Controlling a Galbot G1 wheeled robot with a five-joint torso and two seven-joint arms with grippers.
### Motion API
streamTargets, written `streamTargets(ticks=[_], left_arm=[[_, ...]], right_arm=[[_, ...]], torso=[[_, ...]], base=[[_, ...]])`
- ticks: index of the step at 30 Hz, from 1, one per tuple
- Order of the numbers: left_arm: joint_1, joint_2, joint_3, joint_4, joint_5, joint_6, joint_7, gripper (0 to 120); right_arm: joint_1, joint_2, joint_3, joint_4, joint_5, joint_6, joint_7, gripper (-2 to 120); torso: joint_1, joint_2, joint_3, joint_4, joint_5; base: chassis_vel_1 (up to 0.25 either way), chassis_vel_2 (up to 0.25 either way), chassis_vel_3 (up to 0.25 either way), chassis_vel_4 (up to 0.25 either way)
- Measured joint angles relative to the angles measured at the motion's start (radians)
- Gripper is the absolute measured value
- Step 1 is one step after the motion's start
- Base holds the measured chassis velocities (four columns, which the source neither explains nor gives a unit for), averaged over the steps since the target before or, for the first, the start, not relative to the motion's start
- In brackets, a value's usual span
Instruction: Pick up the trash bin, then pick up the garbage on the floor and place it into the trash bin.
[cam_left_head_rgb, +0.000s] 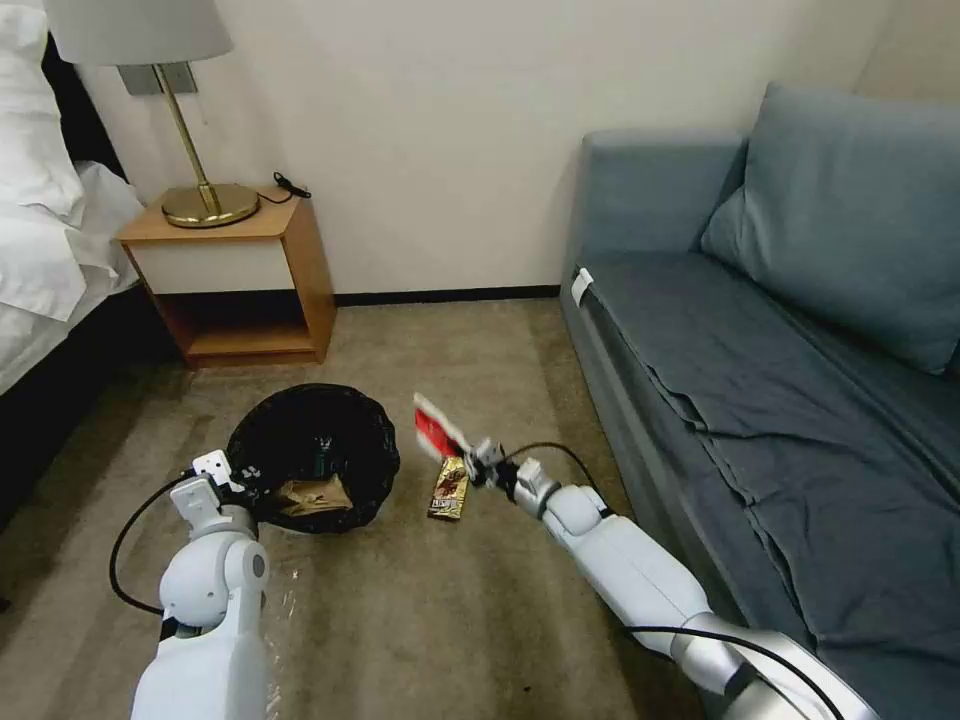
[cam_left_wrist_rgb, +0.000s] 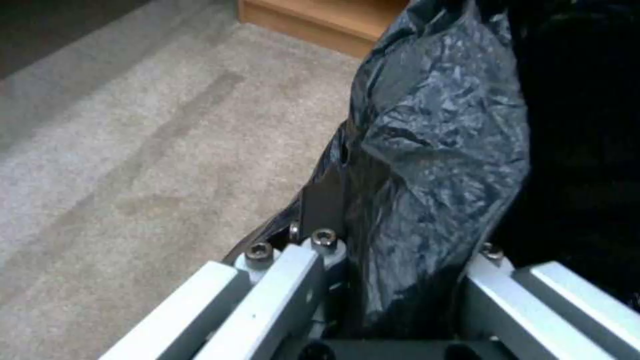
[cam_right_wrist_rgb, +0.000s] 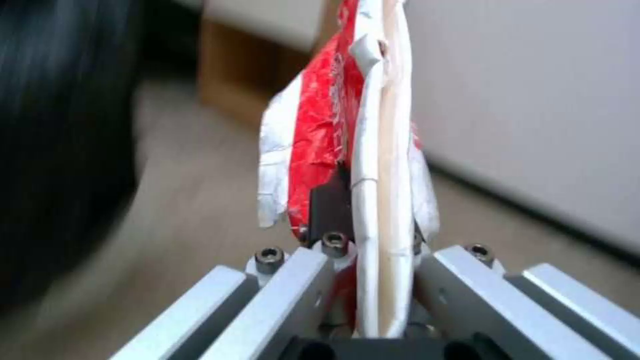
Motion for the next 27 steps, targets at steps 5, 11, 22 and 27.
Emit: streamTargets(ticks=[5,11,22,27], left_arm=[[-0.013,0.002,0.004,0.01,0.0,0.0,-0.001,2],[-0.024,0.002,0.011,0.016,0.002,0.002,-0.002,2],[-0.045,-0.008,0.016,0.061,0.016,0.0,-0.007,2],[-0.051,-0.014,0.017,0.062,0.016,0.0,-0.008,2]], right_arm=[[0.031,0.0,-0.045,0.098,0.047,-0.026,0.14,0],[0.058,0.028,-0.098,0.148,0.05,-0.025,0.233,0],[0.064,0.04,-0.285,0.294,0.029,-0.054,0.226,0],[0.062,0.04,-0.351,0.301,0.022,-0.056,0.226,0]], torso=[[0.0,0.0,0.0,0.0002,0.0],[0.0,0.0,0.0,0.0,0.0],[0.0,0.0,0.0,0.0001,-0.0001],[0.0,0.0,0.0,0.0001,0.0]], base=[[0.0,0.0,0.0,0.0],[0.0,0.0,0.0,0.0],[0.0,0.0,0.0,0.0],[0.0,0.0,0.0,0.0]])
